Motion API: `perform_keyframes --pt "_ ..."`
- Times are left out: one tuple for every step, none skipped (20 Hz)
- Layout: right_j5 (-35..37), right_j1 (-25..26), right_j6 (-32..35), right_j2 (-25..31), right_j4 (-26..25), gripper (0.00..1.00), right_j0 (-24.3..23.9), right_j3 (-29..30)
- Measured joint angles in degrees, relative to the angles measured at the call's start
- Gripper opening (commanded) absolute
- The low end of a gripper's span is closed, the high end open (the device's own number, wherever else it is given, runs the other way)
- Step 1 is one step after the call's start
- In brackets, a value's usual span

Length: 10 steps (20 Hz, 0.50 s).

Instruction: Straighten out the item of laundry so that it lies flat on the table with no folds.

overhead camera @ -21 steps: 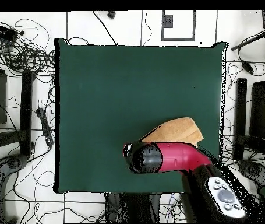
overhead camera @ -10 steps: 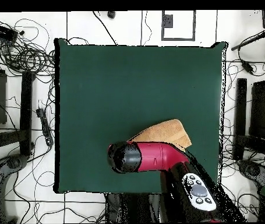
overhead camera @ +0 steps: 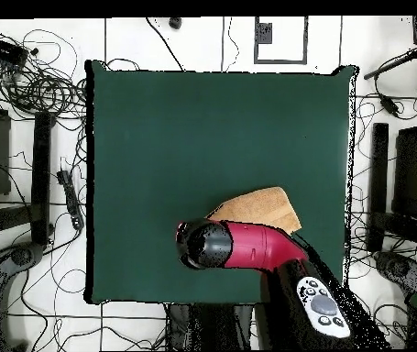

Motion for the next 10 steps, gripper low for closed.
perform_keyframes --pt "0.0 0.01 0.0 0.0 0.05 0.0 -0.24 -0.03" --pt "0.01 0.02 0.0 0.0 0.05 0.0 -0.81 -0.1" --pt "0.0 0.05 0.0 -0.01 0.04 0.0 -1.01 -0.13" --pt "0.0 0.21 0.0 -0.02 0.02 0.0 -1.63 -0.31" --pt "0.0 0.42 0.0 -0.05 0.02 0.0 -2.03 -0.48" --pt "0.0 0.87 0.0 -0.03 0.04 0.0 -2.68 -0.76" --pt "0.0 1.49 0.0 -0.04 0.04 0.0 -3.66 -1.19" --pt "0.0 1.72 0.0 -0.03 0.04 0.0 -4.04 -1.35" --pt "0.0 2.06 0.0 -0.03 0.02 0.0 -4.55 -1.57" --pt "0.0 2.47 0.0 -0.04 0.02 0.0 -5.2 -1.83"
